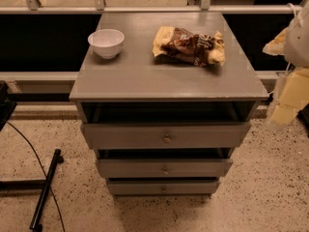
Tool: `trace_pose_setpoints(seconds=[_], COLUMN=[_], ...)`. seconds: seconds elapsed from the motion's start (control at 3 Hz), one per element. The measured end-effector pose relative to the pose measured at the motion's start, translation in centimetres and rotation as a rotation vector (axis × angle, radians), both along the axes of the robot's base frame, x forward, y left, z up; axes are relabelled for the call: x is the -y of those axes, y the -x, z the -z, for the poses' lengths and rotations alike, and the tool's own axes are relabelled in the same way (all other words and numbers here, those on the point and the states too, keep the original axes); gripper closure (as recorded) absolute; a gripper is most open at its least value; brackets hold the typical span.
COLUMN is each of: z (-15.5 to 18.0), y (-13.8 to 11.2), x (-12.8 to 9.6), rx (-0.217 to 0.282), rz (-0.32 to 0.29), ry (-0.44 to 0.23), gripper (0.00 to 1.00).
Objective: Open top drawer
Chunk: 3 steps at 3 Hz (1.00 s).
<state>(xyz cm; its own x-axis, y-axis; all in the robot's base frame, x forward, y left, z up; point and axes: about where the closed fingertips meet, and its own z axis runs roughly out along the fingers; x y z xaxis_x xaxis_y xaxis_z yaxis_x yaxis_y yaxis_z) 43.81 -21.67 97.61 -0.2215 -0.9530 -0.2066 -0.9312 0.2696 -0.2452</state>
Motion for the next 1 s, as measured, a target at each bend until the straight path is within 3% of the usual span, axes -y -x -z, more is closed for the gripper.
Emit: trace_pose_setpoints(seconds=[0.33,1.0], z=[0.0,5.1], y=[0.0,-0.8], x=[0.0,-1.3], rx=[0.000,0.009], rz=[0.000,-0.004], ry=[0.000,-0.138], gripper=[0.00,0.00])
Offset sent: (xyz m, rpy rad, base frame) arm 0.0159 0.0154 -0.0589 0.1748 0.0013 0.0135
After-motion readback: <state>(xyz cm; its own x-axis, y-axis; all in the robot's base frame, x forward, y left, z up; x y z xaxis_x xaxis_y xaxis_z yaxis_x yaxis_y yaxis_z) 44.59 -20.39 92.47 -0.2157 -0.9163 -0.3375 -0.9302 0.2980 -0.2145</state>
